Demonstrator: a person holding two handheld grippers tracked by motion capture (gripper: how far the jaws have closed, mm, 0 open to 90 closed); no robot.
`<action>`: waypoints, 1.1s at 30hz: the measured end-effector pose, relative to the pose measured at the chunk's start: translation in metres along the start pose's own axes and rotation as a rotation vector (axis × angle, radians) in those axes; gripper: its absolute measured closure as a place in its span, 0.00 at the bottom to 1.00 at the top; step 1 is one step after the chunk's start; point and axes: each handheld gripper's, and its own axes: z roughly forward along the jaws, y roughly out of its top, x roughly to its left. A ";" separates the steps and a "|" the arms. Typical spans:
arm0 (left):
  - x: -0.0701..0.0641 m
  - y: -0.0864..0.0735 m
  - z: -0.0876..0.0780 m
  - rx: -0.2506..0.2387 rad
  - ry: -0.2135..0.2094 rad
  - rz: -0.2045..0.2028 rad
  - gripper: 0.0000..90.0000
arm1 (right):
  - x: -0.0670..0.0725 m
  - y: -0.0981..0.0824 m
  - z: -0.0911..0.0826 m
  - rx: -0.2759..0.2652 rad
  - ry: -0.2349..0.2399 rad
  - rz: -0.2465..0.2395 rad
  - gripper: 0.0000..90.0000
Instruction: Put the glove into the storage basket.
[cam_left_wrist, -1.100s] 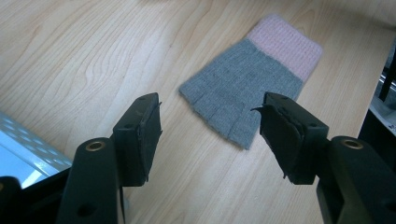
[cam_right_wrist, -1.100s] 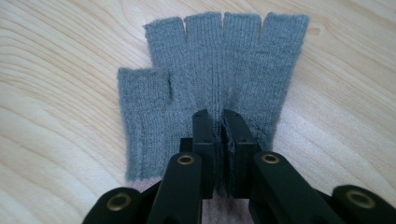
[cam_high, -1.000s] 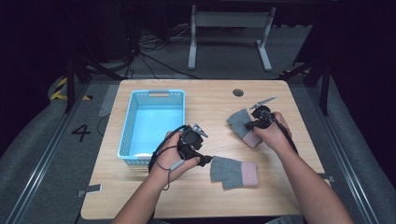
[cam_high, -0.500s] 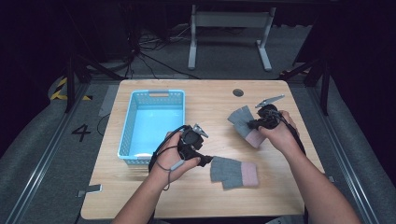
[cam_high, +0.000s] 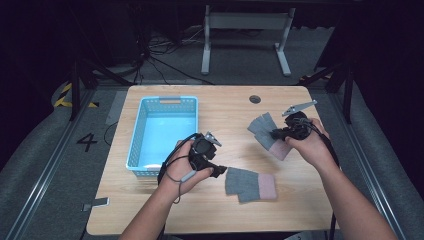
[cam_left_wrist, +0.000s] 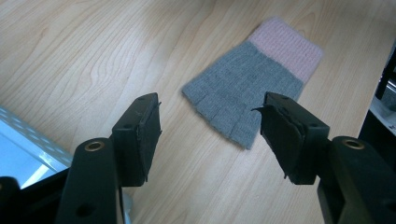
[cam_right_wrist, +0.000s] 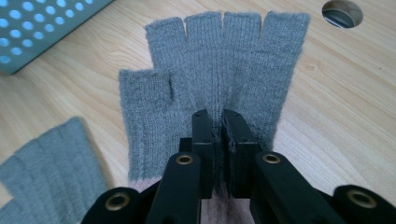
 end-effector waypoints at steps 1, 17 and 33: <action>0.000 0.000 0.000 -0.001 0.001 -0.001 0.43 | 0.002 0.000 -0.004 -0.001 0.009 -0.009 0.94; 0.000 0.000 -0.001 -0.002 0.001 0.001 0.43 | 0.024 -0.004 -0.024 0.007 0.084 -0.113 0.94; -0.001 -0.001 -0.001 0.001 0.002 0.001 0.43 | 0.062 -0.019 -0.017 0.046 0.197 -0.253 0.94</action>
